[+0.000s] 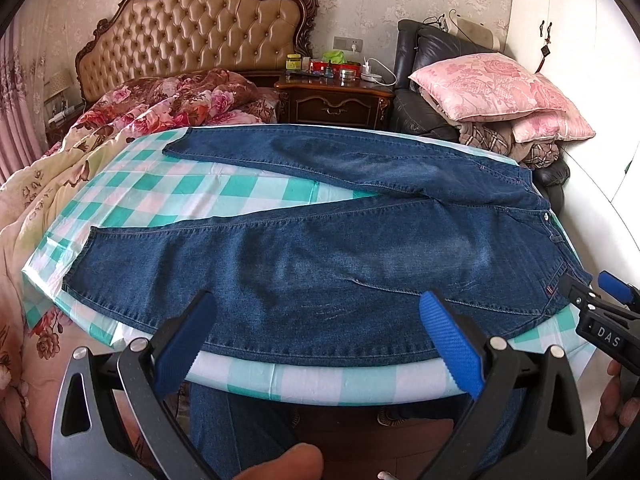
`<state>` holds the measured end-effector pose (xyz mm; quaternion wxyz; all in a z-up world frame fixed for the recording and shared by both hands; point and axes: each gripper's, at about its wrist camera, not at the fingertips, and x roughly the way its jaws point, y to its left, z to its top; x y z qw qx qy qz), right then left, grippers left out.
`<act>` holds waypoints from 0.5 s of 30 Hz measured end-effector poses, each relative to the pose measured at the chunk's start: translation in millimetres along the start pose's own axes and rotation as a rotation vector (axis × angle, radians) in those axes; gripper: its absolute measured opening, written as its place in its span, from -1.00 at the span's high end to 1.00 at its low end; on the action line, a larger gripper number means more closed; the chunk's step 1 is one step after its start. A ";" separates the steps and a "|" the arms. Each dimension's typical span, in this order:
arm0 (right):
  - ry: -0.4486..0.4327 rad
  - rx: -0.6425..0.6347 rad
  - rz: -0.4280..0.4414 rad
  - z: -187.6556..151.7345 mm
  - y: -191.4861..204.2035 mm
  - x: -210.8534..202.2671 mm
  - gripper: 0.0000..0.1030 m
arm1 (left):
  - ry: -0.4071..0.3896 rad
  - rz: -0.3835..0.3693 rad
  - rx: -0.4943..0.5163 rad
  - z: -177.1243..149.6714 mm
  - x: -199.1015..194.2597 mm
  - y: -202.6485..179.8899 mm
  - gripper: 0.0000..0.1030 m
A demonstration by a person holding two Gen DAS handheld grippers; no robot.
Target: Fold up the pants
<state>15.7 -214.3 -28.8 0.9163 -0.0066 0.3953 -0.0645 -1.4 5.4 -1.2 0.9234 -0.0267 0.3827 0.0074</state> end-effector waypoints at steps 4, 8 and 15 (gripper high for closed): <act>0.000 0.001 -0.001 -0.2 -0.2 -0.4 -0.61 | 0.000 0.000 0.000 0.1 0.1 0.0 -0.97; 0.001 0.000 0.000 -0.3 -0.3 -0.4 -0.61 | 0.001 -0.001 -0.001 -0.5 -0.3 -0.2 -0.97; 0.005 0.002 0.001 -0.6 0.9 1.1 -0.61 | 0.003 -0.001 -0.001 -1.2 -0.4 -0.3 -0.97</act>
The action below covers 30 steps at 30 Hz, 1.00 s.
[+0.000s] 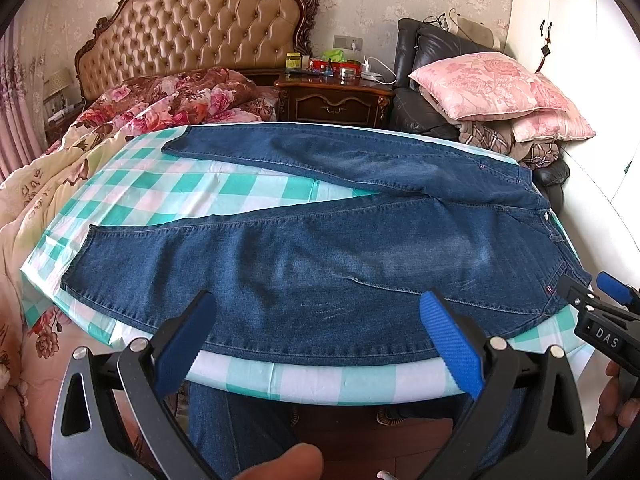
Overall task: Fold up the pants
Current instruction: 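Grasp the jeans waistband corner by the red tag with the right gripper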
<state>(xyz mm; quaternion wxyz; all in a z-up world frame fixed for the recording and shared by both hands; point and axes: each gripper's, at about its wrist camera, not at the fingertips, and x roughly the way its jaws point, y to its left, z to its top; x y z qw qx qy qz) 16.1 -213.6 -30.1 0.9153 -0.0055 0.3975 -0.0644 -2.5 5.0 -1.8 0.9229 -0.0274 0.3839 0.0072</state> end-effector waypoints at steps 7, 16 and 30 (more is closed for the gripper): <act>0.073 0.103 0.164 7.0 -26.3 22.0 -0.65 | 0.014 -0.049 -0.007 -6.2 15.1 0.9 -0.97; 0.140 0.300 0.091 139.2 -184.8 160.9 -0.70 | 0.138 -0.174 -0.107 5.4 59.4 21.7 -0.97; 0.294 0.117 -0.001 242.8 -228.7 357.2 -0.40 | 0.245 -0.096 -0.199 17.2 126.2 53.8 -0.97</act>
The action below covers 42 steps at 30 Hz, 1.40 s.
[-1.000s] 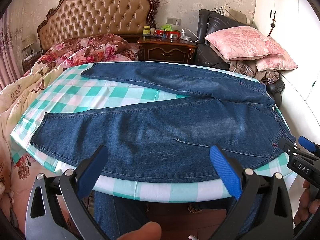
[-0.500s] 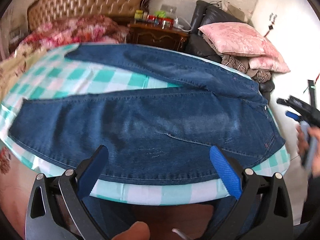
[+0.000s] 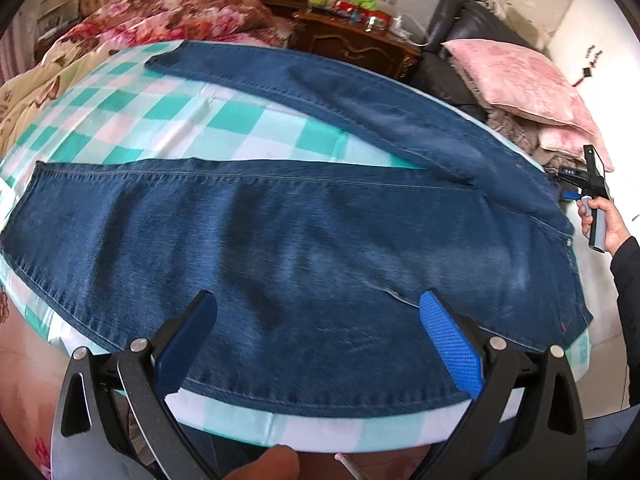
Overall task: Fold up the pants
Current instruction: 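Grasp the jeans waistband corner by the red tag with the right gripper, then grasp the jeans leg hem with the left gripper while the right gripper holds the waistband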
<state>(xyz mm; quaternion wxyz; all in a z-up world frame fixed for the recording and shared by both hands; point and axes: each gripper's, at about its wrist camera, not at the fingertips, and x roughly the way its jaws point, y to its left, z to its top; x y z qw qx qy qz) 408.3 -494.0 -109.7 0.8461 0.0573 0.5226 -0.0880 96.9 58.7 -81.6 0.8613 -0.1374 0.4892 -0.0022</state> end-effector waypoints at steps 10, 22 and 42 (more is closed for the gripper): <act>-0.074 0.021 0.029 17.5 2.0 0.7 0.84 | 0.031 0.009 -0.027 8.5 19.7 10.3 -0.97; -0.411 -0.085 0.351 -95.1 39.1 -218.6 0.86 | -0.055 -0.033 -0.082 18.2 -13.0 29.7 -0.97; -0.157 0.156 0.566 -283.7 16.3 -190.8 0.85 | -0.081 -0.433 -0.334 155.4 45.7 117.4 -0.17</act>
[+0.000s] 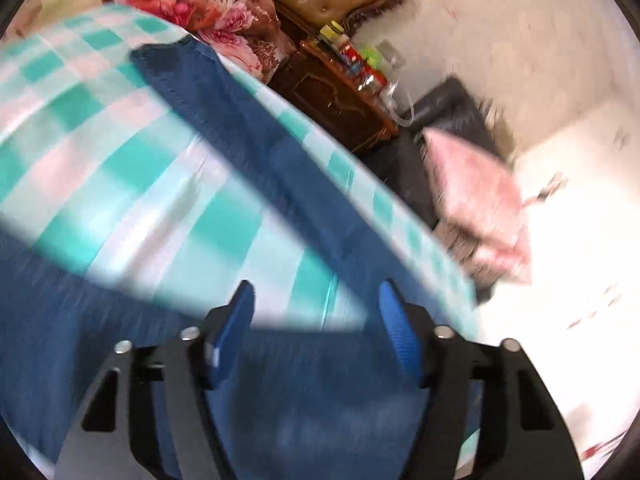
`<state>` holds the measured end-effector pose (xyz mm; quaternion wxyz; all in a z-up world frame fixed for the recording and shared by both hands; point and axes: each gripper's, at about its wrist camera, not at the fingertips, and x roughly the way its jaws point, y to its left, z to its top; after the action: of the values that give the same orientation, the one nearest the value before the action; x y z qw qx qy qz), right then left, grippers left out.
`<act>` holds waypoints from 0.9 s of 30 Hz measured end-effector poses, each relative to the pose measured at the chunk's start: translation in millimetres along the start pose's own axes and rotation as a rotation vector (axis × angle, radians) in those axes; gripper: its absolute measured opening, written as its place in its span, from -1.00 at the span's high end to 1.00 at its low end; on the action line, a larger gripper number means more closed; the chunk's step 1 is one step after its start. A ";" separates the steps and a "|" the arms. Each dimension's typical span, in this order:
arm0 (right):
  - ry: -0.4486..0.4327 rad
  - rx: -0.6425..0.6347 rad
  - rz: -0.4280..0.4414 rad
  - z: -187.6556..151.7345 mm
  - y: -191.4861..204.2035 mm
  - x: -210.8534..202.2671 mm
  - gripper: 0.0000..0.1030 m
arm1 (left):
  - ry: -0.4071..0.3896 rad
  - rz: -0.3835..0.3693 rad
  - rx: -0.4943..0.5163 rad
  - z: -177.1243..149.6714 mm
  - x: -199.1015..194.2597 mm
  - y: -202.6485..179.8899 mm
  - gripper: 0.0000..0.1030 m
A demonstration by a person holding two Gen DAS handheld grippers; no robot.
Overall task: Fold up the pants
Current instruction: 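Grasp the jeans leg hem with the left gripper while the right gripper holds the waistband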
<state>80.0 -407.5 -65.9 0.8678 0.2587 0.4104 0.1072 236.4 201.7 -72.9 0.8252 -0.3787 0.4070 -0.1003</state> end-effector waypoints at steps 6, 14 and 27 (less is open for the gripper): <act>-0.007 0.021 -0.015 9.1 -16.5 0.8 0.85 | -0.014 -0.010 -0.192 101.0 78.1 47.0 0.14; 0.003 0.048 -0.040 19.3 -27.1 7.2 0.86 | -0.009 0.090 -0.321 161.2 147.6 89.9 0.22; -0.046 0.040 -0.096 67.5 -51.8 -34.2 0.86 | -0.195 0.059 -0.131 76.8 -73.5 19.8 0.99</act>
<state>108.6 -489.2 -35.5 0.8758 0.2584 0.4044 0.0514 243.3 292.0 -13.8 0.8368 -0.4278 0.3414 -0.0120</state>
